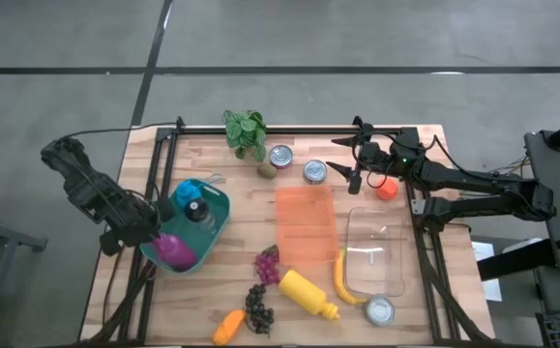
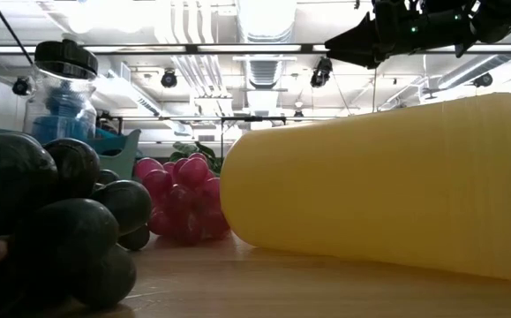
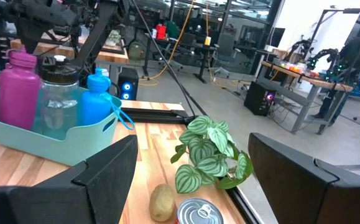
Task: Pick & Place Food Item
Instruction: Put the violet water bottle into the green bin
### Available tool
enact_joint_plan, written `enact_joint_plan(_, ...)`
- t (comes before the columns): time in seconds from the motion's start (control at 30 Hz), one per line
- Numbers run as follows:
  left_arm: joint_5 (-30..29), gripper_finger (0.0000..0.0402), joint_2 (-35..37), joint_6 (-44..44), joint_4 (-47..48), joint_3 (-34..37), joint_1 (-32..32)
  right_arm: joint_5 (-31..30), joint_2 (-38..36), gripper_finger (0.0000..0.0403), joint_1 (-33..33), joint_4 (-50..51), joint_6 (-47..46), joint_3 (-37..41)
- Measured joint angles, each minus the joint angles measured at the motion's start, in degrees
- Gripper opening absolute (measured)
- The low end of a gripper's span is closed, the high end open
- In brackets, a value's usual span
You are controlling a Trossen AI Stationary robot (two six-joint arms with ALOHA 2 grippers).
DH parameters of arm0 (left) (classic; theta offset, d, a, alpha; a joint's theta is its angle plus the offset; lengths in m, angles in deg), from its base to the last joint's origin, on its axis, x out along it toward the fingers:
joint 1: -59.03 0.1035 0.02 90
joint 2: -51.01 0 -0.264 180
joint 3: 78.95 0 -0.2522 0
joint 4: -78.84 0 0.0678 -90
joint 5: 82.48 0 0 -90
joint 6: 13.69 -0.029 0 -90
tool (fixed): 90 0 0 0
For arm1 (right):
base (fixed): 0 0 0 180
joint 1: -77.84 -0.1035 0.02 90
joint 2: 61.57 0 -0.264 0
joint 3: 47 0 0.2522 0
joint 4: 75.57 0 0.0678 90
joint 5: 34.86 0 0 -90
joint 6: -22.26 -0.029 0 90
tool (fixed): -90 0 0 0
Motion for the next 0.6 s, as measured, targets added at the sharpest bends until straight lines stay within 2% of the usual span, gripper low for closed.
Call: enact_joint_plan(0.6, 1.51, 0.0077, -6.16, 0.38, -0.01, -2.69, 1.29, 0.0, -0.02, 0.0305, 0.0, 0.0, 0.0, 0.01)
